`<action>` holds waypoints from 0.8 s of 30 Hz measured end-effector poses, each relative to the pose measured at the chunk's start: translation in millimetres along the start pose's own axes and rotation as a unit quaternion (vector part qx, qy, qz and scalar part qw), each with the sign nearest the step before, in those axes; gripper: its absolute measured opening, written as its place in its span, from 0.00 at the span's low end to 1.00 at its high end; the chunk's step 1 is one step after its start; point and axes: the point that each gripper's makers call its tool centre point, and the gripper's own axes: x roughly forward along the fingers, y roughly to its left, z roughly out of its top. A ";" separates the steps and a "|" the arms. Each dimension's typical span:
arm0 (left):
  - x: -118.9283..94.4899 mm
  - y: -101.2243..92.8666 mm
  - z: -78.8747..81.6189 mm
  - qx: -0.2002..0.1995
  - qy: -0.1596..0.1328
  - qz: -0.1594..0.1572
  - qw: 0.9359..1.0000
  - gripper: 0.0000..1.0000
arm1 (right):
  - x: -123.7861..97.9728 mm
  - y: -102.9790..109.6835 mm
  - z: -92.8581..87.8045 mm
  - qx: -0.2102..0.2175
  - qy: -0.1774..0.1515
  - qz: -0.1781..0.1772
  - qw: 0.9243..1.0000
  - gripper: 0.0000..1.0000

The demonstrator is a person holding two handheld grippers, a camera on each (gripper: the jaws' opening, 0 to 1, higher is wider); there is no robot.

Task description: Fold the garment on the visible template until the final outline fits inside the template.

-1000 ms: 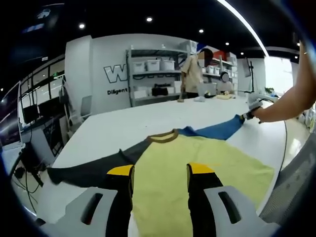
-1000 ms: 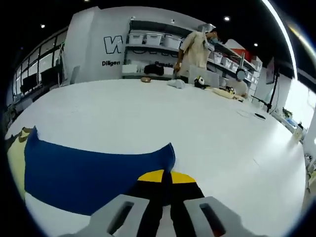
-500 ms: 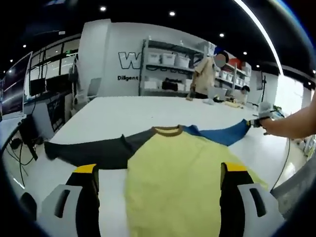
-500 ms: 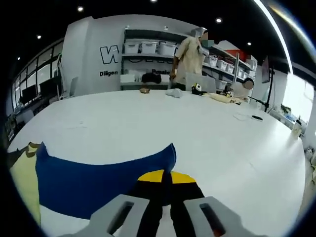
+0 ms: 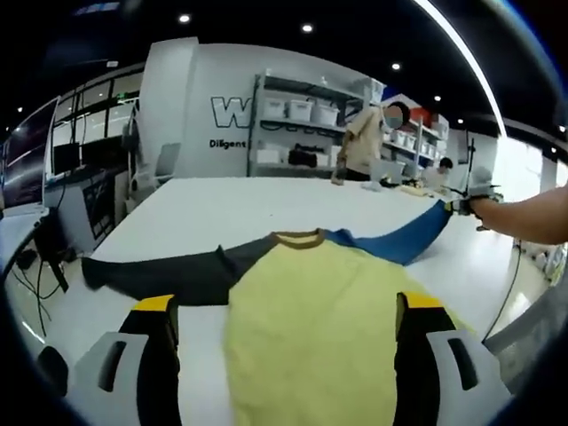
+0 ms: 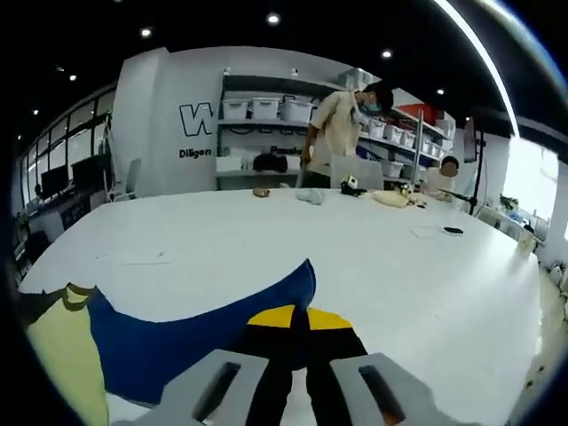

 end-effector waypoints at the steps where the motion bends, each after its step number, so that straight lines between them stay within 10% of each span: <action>1: -0.4 -0.3 -0.2 0.001 0.000 -0.001 1.000 0.99 | -1.8 -2.6 -3.0 0.002 0.005 -0.005 1.000 0.00; 10: -1.1 -3.5 1.8 0.004 -0.002 -0.006 1.000 0.99 | -22.5 -5.9 -11.6 0.030 0.006 -0.010 1.000 0.00; 24: -1.8 -5.7 2.9 0.003 -0.004 -0.014 1.000 0.98 | -68.1 75.2 73.5 -0.006 -0.097 0.070 0.993 0.00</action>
